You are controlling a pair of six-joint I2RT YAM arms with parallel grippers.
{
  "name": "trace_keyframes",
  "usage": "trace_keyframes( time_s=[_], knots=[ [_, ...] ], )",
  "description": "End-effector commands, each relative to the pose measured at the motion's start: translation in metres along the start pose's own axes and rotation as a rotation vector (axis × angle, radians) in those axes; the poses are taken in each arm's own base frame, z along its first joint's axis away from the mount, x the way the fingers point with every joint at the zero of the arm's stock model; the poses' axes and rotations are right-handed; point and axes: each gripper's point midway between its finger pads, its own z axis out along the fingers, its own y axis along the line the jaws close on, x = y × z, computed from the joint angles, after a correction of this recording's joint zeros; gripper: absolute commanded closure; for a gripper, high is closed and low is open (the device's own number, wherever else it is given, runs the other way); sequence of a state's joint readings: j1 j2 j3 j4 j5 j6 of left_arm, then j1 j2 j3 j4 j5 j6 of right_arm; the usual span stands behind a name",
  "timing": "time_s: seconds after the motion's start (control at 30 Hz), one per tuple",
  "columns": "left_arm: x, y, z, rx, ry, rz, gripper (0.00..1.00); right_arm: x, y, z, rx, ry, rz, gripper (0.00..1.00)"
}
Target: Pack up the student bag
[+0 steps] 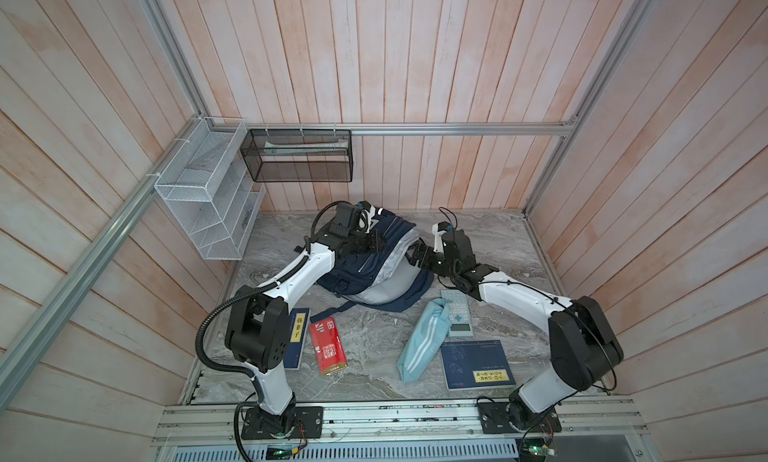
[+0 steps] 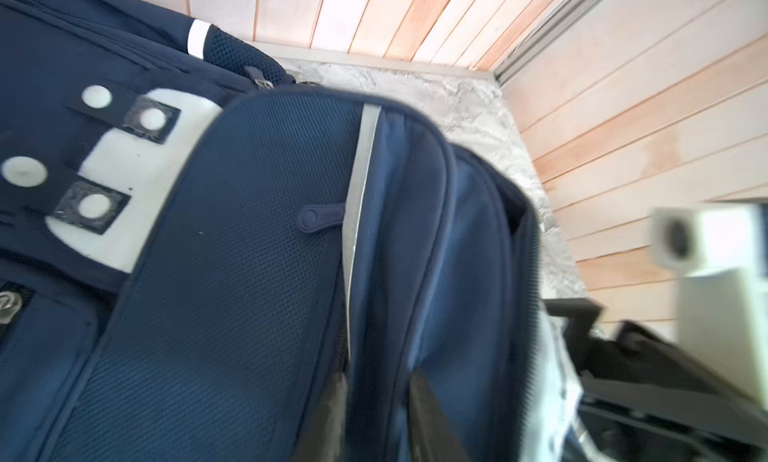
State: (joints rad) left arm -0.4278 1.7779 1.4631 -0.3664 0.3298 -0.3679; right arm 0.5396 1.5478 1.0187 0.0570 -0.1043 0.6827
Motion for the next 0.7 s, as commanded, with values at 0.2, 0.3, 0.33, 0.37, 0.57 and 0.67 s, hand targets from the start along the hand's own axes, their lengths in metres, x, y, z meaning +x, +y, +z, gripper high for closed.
trace_keyframes(
  time_s=[0.2, 0.3, 0.33, 0.37, 0.57, 0.67],
  knots=[
    [-0.004, -0.017, -0.015, -0.033, -0.067, 0.045, 0.43, 0.051, -0.077, -0.1, 0.145, 0.055, 0.052, 0.02],
    [0.005, -0.042, -0.013, -0.03, -0.038, 0.085, 0.35, 0.074, -0.114, -0.125, 0.339, 0.137, 0.128, 0.02],
    [0.01, -0.053, -0.013, -0.015, -0.02, 0.095, 0.35, 0.081, -0.124, -0.133, 0.403, 0.156, 0.143, 0.02],
    [0.017, -0.067, -0.013, 0.006, -0.006, 0.105, 0.35, 0.086, -0.132, -0.142, 0.454, 0.168, 0.158, 0.02],
    [0.079, -0.178, -0.029, 0.218, 0.109, 0.23, 0.48, 0.12, -0.15, -0.162, 0.507, 0.207, 0.297, 0.02],
    [0.13, -0.224, -0.032, 0.362, 0.227, 0.322, 0.55, 0.14, -0.146, -0.165, 0.49, 0.309, 0.315, 0.04]
  ],
)
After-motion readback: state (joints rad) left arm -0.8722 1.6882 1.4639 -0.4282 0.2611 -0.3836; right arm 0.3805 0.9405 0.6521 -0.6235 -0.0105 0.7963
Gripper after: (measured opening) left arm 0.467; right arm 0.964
